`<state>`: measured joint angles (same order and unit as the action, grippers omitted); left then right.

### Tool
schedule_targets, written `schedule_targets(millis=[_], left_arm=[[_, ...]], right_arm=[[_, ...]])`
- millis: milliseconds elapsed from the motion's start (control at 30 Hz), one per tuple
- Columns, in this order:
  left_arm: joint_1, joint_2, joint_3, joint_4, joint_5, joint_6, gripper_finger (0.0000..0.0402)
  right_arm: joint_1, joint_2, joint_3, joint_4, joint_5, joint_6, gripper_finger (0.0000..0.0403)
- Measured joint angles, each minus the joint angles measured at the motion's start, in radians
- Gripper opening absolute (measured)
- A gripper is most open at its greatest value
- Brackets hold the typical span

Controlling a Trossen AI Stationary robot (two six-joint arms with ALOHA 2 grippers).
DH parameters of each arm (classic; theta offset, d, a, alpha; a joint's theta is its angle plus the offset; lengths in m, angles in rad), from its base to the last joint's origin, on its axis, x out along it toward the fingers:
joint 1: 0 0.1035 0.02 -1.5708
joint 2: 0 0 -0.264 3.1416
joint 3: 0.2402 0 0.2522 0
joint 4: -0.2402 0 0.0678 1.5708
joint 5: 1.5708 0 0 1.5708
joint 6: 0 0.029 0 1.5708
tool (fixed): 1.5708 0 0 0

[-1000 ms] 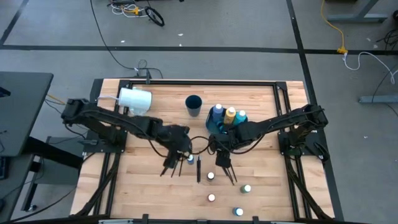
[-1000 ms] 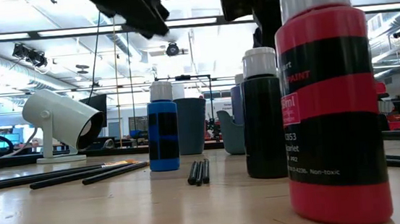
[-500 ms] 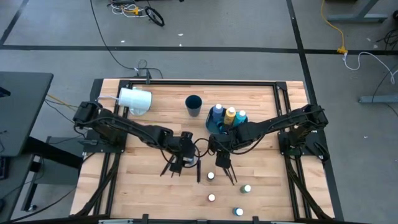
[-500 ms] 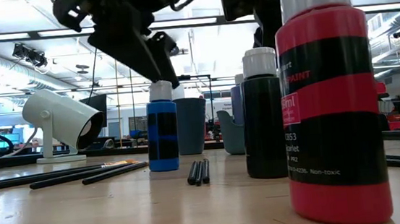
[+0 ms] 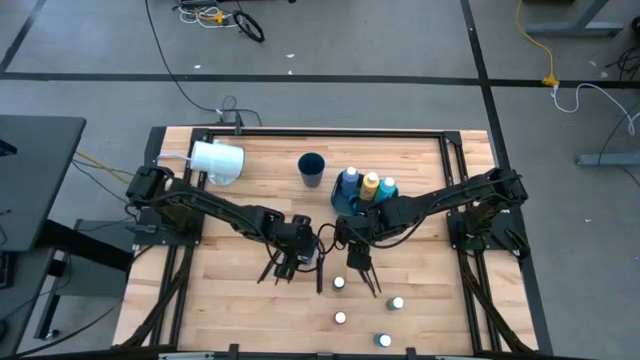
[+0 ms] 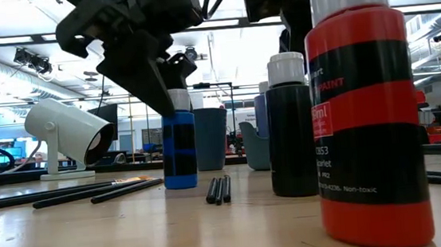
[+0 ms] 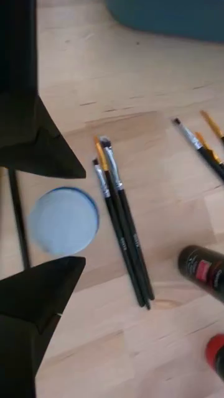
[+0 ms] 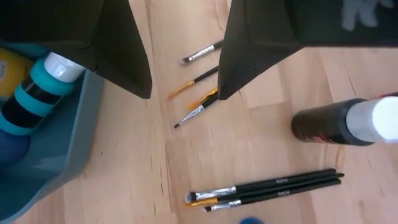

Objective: Pick & Place Paint Supplies
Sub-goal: Put the small blue paint bottle into the blue bin

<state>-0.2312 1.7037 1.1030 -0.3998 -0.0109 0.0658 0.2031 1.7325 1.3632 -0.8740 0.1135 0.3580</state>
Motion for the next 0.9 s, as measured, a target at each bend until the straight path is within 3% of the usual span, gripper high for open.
schedule_targets(millis=[233, 400, 567, 900], left_arm=[[0.0, 0.0, 0.0, 0.023, -0.002, -0.001, 0.015], [0.0, -0.002, 0.0, 0.05, -0.013, 0.0, 0.0134], [0.002, -0.005, 0.048, 0.056, -0.029, 0.014, 0.0132], [0.084, -0.006, 0.202, 0.096, -0.167, 0.109, 0.0131]], right_arm=[[0.0, -0.008, 0.0, -0.028, 0.0, 0.003, 0.019], [0.002, -0.057, 0.0, -0.101, 0.015, 0.026, 0.019], [0.039, -0.184, -0.033, -0.145, 0.163, -0.001, 0.019], [0.068, -0.628, -0.524, 0.366, 0.188, -0.088, 0.019]])
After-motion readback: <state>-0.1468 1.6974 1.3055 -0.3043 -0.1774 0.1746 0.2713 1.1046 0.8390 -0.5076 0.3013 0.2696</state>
